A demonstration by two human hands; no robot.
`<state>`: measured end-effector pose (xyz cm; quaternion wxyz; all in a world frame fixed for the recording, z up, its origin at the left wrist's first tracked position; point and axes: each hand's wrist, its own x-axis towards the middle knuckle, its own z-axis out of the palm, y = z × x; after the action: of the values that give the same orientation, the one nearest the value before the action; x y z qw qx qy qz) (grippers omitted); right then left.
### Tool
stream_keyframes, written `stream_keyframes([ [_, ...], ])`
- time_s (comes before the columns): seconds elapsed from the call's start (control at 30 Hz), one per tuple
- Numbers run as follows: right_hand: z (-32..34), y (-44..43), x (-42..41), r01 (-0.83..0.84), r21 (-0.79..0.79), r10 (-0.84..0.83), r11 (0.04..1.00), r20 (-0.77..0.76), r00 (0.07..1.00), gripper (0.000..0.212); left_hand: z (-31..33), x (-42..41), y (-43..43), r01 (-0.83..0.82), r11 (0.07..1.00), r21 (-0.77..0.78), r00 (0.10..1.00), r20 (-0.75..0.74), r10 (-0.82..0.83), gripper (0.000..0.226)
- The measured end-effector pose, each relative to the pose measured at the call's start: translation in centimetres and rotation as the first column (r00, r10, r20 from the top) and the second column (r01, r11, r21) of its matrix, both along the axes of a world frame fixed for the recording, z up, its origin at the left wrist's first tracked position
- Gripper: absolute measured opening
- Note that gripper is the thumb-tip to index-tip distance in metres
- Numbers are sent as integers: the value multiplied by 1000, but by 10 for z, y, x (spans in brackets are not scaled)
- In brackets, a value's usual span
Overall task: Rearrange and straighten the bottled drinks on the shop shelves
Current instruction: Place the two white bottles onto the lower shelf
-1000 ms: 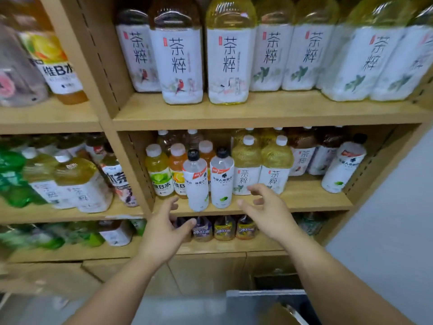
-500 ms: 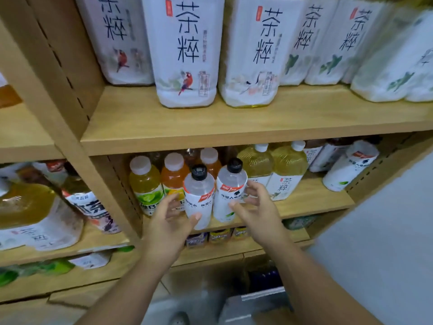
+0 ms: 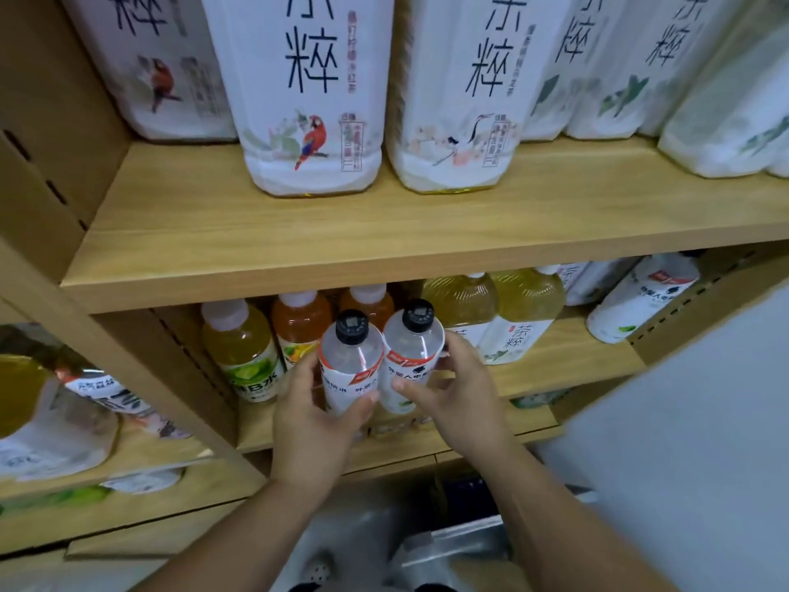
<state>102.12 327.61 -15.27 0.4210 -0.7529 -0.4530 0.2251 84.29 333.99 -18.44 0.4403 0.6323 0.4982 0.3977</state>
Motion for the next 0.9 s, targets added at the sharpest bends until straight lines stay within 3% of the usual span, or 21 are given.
stream_keyframes([
  [0.3, -5, -5, 12, -149, 27, 150, 989, -80, 985, 69, 18, 12, -18, -12, 999, 45, 1000, 26, 11, 78],
  [0.63, -22, -23, 9, -297, 21, 298, 955, -34, 954, 64, 24, -7, -57, -4, 996, -87, 998, 69, 10, 72],
  [0.77, -20, -26, -3, -360, 27, 361, 933, -94, 928, 55, 28, -29, -67, 1, 988, -155, 993, 113, 17, 72],
  [0.9, -17, -30, -30, -438, 41, 438, 898, -188, 879, 73, 31, -74, -76, 33, 974, -225, 989, 150, 2, 68],
])
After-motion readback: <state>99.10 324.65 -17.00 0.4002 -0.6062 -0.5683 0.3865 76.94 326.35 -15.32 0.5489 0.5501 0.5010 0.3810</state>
